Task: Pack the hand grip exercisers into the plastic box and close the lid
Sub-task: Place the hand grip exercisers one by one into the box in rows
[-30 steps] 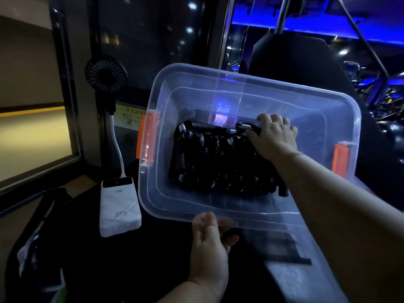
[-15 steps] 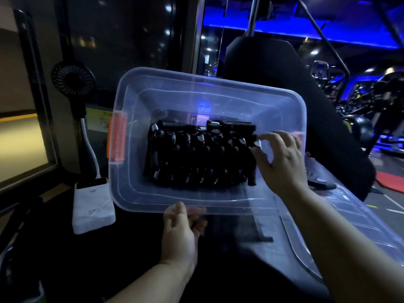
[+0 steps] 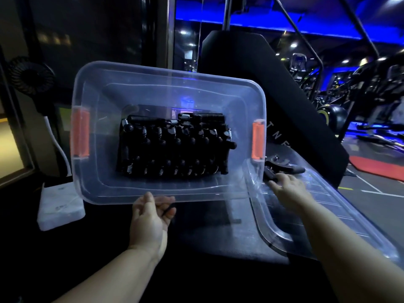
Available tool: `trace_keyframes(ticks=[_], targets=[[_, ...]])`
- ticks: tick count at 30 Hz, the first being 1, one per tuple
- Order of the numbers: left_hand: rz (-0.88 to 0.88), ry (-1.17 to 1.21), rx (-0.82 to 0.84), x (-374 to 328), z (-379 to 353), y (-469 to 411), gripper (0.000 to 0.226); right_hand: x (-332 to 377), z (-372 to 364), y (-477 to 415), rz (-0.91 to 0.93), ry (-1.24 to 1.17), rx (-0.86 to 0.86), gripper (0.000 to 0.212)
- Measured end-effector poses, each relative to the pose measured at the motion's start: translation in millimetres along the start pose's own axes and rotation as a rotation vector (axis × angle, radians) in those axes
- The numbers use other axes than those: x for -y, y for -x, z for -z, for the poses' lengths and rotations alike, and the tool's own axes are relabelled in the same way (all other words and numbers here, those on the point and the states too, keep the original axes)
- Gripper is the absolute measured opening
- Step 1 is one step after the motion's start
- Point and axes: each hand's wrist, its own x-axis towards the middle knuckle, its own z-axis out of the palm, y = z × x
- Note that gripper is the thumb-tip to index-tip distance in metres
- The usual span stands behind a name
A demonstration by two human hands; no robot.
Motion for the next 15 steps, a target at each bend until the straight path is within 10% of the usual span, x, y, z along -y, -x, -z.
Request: trace_keyframes(ticks=[15], targets=[[0.025,-0.012,0.007,1,3,0,0.029,-12,-9,25,-0.08,0.189,0.287,0.084]])
